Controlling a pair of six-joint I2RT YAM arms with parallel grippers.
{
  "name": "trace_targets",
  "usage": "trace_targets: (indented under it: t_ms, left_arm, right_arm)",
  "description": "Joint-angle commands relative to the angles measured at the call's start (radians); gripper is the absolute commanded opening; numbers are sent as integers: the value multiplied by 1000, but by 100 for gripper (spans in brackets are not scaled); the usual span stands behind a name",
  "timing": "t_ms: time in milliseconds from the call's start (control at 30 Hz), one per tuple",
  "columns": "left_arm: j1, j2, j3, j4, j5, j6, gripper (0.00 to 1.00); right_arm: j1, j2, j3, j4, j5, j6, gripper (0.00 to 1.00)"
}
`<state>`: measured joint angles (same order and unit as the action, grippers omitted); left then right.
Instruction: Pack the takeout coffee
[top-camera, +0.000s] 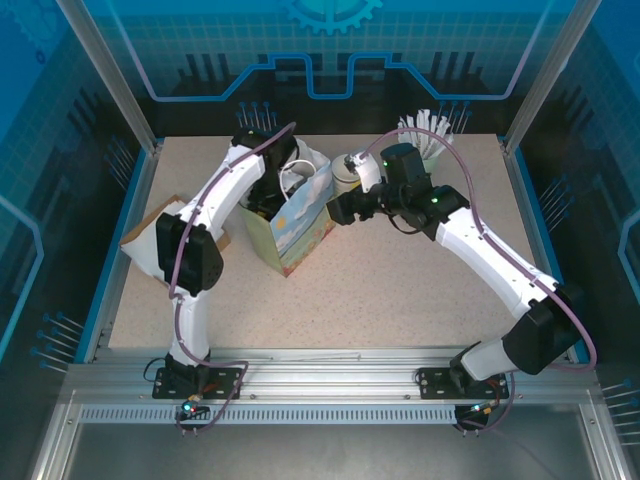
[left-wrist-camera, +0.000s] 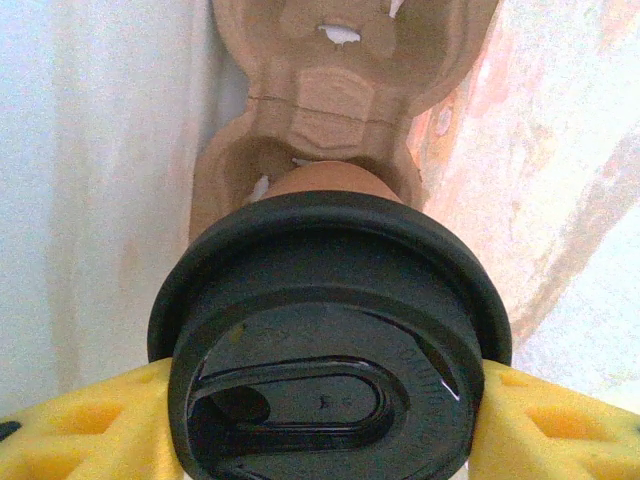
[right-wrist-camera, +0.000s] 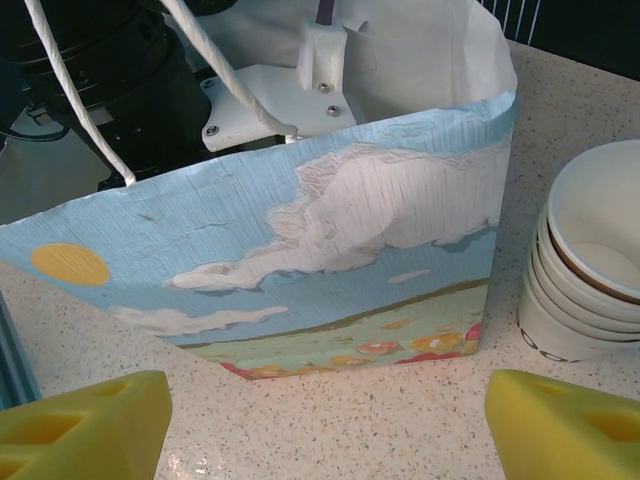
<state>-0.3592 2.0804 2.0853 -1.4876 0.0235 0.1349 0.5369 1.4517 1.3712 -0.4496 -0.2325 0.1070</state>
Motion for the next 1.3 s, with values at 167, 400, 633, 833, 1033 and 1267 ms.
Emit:
trace_targets:
  t_ms: [167, 400, 633, 833, 1033, 1267]
  left_arm:
    - [19, 13, -12, -20, 46, 25, 38]
    - [19, 30, -6, -16, 53, 26, 38]
    - [19, 26, -5, -15, 50, 21, 38]
    - [19, 40, -24, 4, 43, 18, 38]
    - [19, 56, -27, 22, 36, 7, 38]
    - [17, 73, -32, 40, 21, -6, 38]
  right_arm:
    - [15, 5, 32, -16, -2, -3, 84]
    - [16, 4, 34, -19, 1, -6, 84]
    - [17, 6, 37, -23, 1, -8, 84]
    - [20, 4, 43, -29, -1, -9, 84]
    - [21, 1, 37, -28, 1, -7, 84]
    - [25, 2, 34, -27, 2, -6, 84]
